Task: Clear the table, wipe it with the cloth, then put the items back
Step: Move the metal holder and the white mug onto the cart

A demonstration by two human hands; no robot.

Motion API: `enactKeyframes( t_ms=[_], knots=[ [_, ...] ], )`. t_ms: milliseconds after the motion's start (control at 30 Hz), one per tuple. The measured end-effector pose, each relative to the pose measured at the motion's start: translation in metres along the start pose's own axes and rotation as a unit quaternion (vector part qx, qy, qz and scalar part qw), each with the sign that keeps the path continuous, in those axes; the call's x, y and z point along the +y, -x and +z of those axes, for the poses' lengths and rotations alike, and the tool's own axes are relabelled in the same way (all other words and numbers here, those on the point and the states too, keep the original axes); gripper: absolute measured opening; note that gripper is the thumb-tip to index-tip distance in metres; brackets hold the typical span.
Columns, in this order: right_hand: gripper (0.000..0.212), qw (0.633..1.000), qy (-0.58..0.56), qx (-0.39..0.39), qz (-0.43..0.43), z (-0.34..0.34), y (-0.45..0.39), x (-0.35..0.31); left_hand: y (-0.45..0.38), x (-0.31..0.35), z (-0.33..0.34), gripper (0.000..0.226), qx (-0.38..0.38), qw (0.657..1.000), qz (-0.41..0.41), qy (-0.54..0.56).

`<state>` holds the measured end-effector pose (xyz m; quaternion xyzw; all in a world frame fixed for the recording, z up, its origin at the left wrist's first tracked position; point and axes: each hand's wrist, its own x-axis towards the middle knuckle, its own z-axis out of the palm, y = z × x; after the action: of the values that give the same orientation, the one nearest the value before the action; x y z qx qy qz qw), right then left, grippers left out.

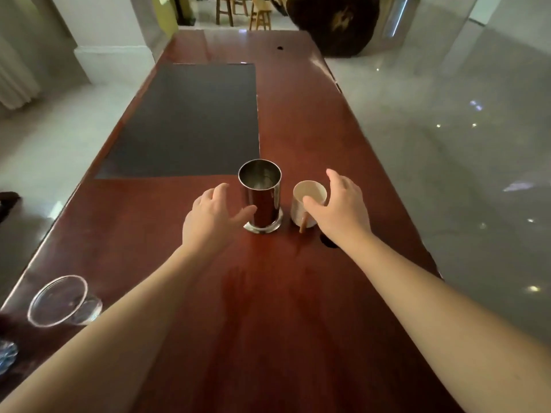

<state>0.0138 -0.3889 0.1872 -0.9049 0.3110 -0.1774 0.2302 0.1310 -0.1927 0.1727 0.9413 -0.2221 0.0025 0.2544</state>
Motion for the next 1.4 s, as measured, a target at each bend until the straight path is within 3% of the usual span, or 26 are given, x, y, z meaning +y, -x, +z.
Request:
enactKeyframes(
  t_ms=[300, 467, 600, 767, 967, 1067, 1200, 1400],
  knots=[
    [0.094, 0.985, -0.100, -0.031, 0.138, 0.027, -0.013, 0.072, -0.037, -0.020, 0.062, 0.121, -0.066, 0.977, -0.053, 0.196],
    [0.112, 0.970, -0.167, -0.086, 0.155, 0.058, -0.022, 0.102, -0.053, -0.030, 0.088, 0.138, -0.094, 0.945, -0.070, 0.304],
    [0.127, 0.962, -0.178, -0.135, 0.158, 0.084, -0.034, 0.118, -0.063, -0.032, 0.108, 0.127, -0.106, 0.901, -0.052, 0.417],
    [0.135, 0.949, -0.234, -0.143, 0.154, 0.115, -0.052, 0.126, -0.074, -0.030, 0.126, 0.120, -0.121, 0.884, -0.017, 0.452],
    [0.134, 0.933, -0.315, -0.133, 0.111, 0.141, -0.068, 0.123, -0.084, -0.026, 0.135, 0.122, -0.097, 0.880, -0.010, 0.465],
    [0.123, 0.928, -0.342, -0.111, 0.094, 0.148, -0.070, 0.121, -0.089, -0.024, 0.139, 0.121, -0.083, 0.887, -0.010, 0.454],
    [0.101, 0.932, -0.342, -0.080, 0.095, 0.152, -0.069, 0.116, -0.092, -0.023, 0.144, 0.117, -0.074, 0.890, -0.015, 0.449],
    [0.099, 0.936, -0.333, -0.056, 0.094, 0.150, -0.065, 0.109, -0.085, -0.029, 0.141, 0.108, -0.054, 0.899, -0.024, 0.434]
  ],
)
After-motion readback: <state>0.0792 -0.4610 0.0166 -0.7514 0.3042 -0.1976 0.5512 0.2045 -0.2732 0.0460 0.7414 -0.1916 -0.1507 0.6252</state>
